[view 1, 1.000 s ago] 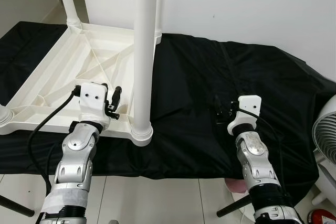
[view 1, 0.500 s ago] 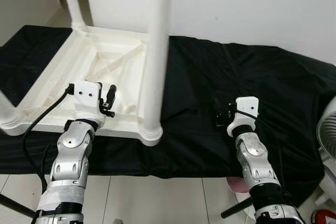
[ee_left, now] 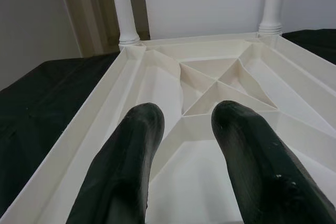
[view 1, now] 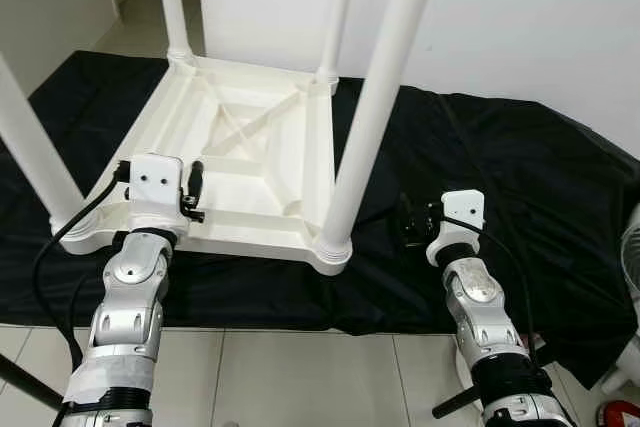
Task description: Building children table
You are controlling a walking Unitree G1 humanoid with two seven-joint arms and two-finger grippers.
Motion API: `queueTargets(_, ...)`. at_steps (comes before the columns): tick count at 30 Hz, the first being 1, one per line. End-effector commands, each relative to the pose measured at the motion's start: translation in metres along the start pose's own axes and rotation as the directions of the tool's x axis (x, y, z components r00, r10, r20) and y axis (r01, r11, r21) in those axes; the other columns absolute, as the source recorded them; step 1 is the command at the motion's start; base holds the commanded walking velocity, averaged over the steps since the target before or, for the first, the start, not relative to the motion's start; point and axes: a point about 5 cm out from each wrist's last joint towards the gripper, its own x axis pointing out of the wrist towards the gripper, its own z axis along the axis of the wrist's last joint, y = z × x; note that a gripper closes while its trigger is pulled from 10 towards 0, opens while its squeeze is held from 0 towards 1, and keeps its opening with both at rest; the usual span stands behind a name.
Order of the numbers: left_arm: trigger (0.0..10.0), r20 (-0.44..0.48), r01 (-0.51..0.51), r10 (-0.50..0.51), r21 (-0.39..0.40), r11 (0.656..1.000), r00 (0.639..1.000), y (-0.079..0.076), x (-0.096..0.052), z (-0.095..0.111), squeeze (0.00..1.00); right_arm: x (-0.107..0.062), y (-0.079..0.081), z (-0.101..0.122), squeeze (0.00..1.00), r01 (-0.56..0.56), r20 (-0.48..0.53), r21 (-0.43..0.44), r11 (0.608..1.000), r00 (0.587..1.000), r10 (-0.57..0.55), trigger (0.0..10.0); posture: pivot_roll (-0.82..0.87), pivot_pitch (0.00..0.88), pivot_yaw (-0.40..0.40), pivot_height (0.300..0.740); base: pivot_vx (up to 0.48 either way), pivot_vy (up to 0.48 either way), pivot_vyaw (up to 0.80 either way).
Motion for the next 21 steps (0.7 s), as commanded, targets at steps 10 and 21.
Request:
queueTargets(10,10.0,-0.002,0.029,-0.029,0.042,0.999,1.0,-0.012,-0.0027,-0.0044,0.0,-0.0033,-0.0113,-0.0047,0.0,0.027,-0.014,-0.004,1.0,1.0,-0.027,10.0,0.12,0.028,-0.084,0.74,0.0,0.0,0.0)
queueTargets(21,10.0,0.0,0.019,-0.019,0.047,0.999,1.0,-0.0124,-0.0034,-0.0046,0.0,-0.0032,-0.0103,-0.0039,0.0,0.003,-0.008,-0.01,1.0,1.0,-0.003,10.0,0.12,0.026,-0.087,0.74,0.0,-0.05,0.0)
